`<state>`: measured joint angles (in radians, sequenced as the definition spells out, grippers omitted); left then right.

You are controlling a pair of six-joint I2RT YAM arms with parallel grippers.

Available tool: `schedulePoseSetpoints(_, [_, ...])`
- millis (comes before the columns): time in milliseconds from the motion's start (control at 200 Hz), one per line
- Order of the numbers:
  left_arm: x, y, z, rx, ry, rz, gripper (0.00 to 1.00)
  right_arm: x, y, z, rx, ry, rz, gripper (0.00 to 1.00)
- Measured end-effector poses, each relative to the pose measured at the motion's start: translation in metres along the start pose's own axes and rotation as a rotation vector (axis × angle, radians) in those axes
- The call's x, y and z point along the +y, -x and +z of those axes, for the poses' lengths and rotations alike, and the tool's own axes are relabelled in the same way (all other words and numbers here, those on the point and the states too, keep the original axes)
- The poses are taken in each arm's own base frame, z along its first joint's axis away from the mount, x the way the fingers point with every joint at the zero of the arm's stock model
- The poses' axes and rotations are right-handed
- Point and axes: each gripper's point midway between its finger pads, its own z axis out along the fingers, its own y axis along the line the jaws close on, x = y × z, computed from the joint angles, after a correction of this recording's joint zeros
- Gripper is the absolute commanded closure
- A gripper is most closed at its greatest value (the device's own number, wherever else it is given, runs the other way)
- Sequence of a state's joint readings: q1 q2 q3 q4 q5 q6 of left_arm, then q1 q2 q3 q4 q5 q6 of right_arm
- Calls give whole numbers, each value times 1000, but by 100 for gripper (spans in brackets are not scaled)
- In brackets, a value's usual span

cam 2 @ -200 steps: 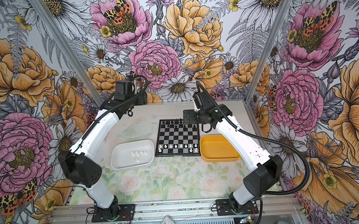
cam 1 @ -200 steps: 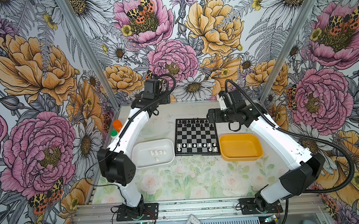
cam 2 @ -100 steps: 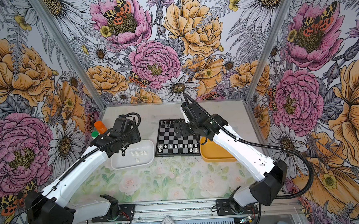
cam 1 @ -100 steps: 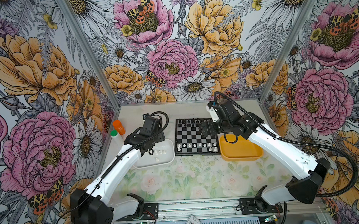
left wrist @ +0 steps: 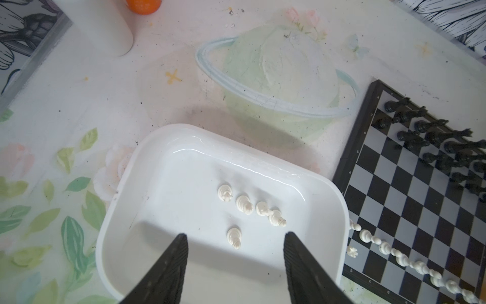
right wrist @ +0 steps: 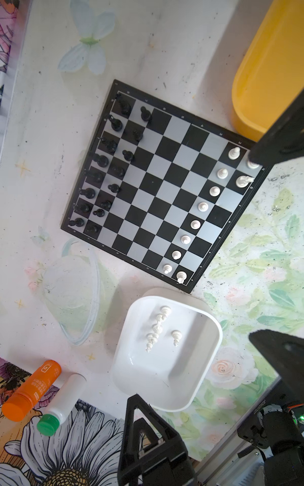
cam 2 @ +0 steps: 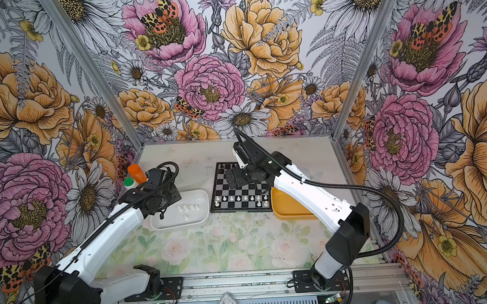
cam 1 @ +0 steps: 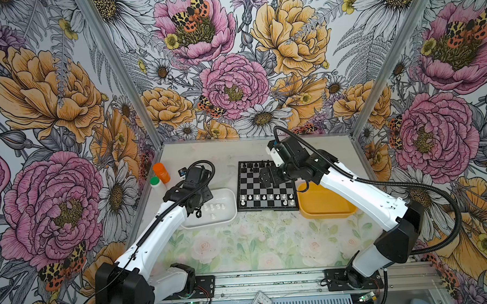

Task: Set up the chess pieces on the board
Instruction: 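Lower the left gripper and close it on a tall white piece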

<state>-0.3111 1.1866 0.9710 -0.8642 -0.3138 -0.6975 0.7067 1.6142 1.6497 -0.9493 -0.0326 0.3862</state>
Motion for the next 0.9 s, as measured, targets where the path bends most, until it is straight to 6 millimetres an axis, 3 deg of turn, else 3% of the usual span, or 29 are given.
schedulePoseSetpoints(235, [7, -14, 27, 99, 54, -17, 49, 5, 16, 14, 3, 17, -4, 0])
schedulePoseSetpoints(490, [12, -28, 52, 203, 76, -51, 52, -6, 26, 32, 22, 25, 30, 0])
schedulePoseSetpoints(901, [10, -43, 78, 292, 87, -77, 58, -19, 32, 33, 18, 19, 59, 0])
